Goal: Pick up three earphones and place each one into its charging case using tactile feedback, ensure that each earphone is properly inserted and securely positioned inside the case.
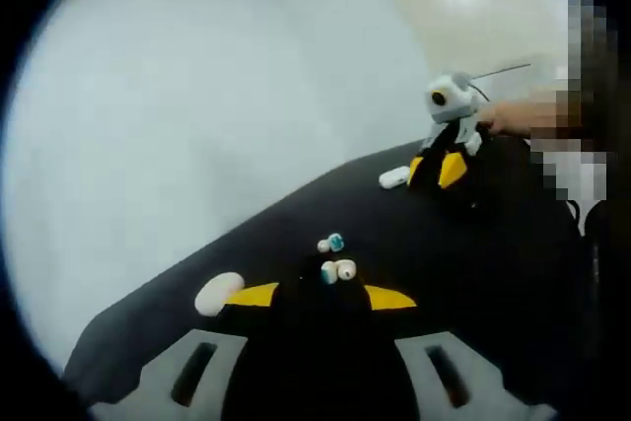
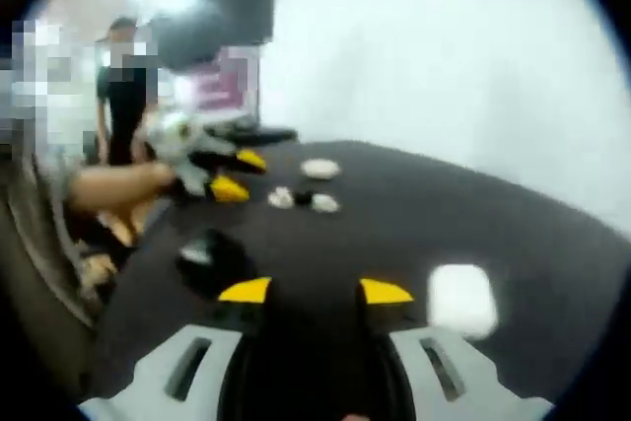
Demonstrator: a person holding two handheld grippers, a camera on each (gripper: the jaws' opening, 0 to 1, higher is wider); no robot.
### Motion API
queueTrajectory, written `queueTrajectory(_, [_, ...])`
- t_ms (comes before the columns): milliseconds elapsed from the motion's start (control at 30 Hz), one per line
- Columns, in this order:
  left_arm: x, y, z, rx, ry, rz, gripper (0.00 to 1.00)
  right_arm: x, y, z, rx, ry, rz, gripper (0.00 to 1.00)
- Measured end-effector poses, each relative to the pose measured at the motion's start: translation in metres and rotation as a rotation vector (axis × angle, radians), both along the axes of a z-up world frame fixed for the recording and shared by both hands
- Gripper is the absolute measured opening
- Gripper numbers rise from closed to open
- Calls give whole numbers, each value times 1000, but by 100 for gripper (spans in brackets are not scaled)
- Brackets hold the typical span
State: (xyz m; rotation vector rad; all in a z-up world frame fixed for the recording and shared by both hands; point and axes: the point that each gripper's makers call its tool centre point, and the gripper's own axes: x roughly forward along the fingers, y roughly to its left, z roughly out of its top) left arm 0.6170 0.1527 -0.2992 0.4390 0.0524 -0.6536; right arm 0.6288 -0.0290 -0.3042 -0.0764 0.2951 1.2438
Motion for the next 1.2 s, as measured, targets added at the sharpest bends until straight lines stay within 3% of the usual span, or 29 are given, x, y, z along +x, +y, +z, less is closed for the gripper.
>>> queueTrajectory(100, [0, 0, -1, 1, 2, -2, 29, -27, 13, 5, 72, 198, 78, 34])
queueTrajectory(133, [0, 0, -1, 2, 3, -4, 29, -33, 17, 2, 63, 225, 94, 34])
queueTrajectory(233, [0, -1, -1, 2, 5, -6, 29, -47, 27, -11, -32, 199, 144, 35])
queueTrajectory(300, [-1, -1, -1, 3, 6, -8, 29, -54, 36, -7, -10, 221, 156, 37])
queueTrajectory(333, [-1, -2, -1, 5, 7, -9, 29, -59, 40, -7, -10, 262, 162, 37])
queueTrajectory(500, [-1, -2, -2, 7, 6, -11, 29, -60, 55, -7, 5, 269, 148, 39])
queueTrajectory(533, [-1, -2, -2, 6, 6, -12, 29, -60, 57, -9, -13, 232, 145, 39])
queueTrajectory(700, [-1, -2, -2, 7, 7, -12, 29, -65, 61, -17, -104, -113, 222, 36])
queueTrajectory(767, [-1, -2, -2, 7, 6, -14, 29, -68, 60, -18, -76, -88, 218, 35])
queueTrajectory(900, [-1, -2, -3, 6, 11, -19, 29, -70, 60, -17, -66, -110, 218, 35])
queueTrajectory(1000, [-4, -5, -2, -14, 21, -39, 29, -72, 62, -14, -67, -178, 214, 35])
queueTrajectory(1033, [-6, -8, 1, -47, 30, -58, 29, -63, 60, -13, -67, -203, 211, 35])
queueTrajectory(1200, [-24, -26, 27, -295, 131, -189, 26, -71, 61, -5, -74, -389, 217, 35])
